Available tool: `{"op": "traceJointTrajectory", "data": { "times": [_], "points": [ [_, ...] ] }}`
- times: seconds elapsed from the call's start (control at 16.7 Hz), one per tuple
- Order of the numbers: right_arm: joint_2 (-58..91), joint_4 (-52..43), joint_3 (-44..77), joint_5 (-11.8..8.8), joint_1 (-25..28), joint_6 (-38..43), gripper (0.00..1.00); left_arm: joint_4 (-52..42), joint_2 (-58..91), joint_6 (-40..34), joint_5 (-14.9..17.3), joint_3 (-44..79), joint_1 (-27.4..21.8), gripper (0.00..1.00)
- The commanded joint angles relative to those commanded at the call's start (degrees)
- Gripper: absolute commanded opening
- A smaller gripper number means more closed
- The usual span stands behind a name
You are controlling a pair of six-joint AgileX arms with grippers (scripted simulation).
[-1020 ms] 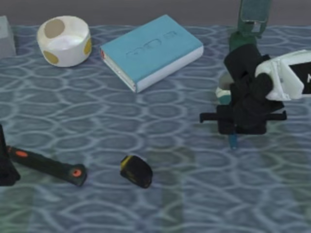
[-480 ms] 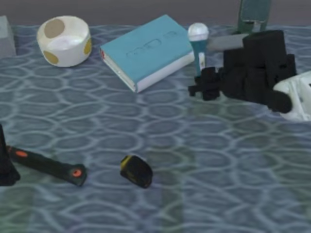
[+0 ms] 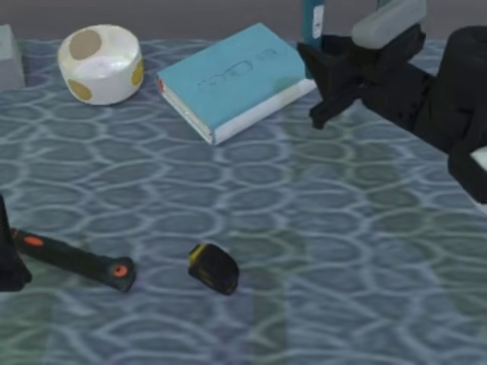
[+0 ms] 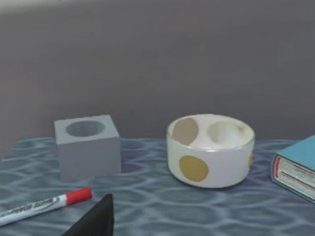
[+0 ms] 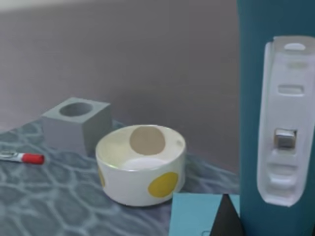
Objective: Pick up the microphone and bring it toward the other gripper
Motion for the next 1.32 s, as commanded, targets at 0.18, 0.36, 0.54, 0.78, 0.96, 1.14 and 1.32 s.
{"op": "traceJointTrajectory", "data": {
  "times": [0.18, 0.36, 0.54, 0.78, 0.96, 1.14, 1.32],
  "points": [
    [-1.47, 2.64, -0.91, -0.91, -0.08, -1.01, 0.00, 0.00, 0.00, 0.00, 0.00, 0.00, 0.00, 1.00],
    [-1.47, 2.64, -0.91, -0.91, -0.08, -1.01, 0.00, 0.00, 0.00, 0.00, 0.00, 0.00, 0.00, 1.00],
    [-1.76, 2.97, -1.13, -0.04, 0.96, -0.79, 0.00, 0.00, 0.00, 0.00, 0.00, 0.00, 0.00, 1.00],
    [-5.21, 6.18, -4.59, 5.68, 6.75, -0.33, 0.00, 0.00, 0.00, 0.00, 0.00, 0.00, 0.00, 1.00],
    [-7.98, 8.81, -7.31, 10.15, 11.53, 0.09, 0.00, 0.00, 0.00, 0.00, 0.00, 0.00, 0.00, 1.00],
    [-8.84, 9.63, -8.06, 11.45, 12.90, 0.20, 0.00, 0.00, 0.00, 0.00, 0.00, 0.00, 0.00, 1.00],
    [-8.63, 9.54, -7.88, 11.26, 12.72, 0.28, 0.00, 0.00, 0.00, 0.00, 0.00, 0.00, 0.00, 1.00]
  ]
}}
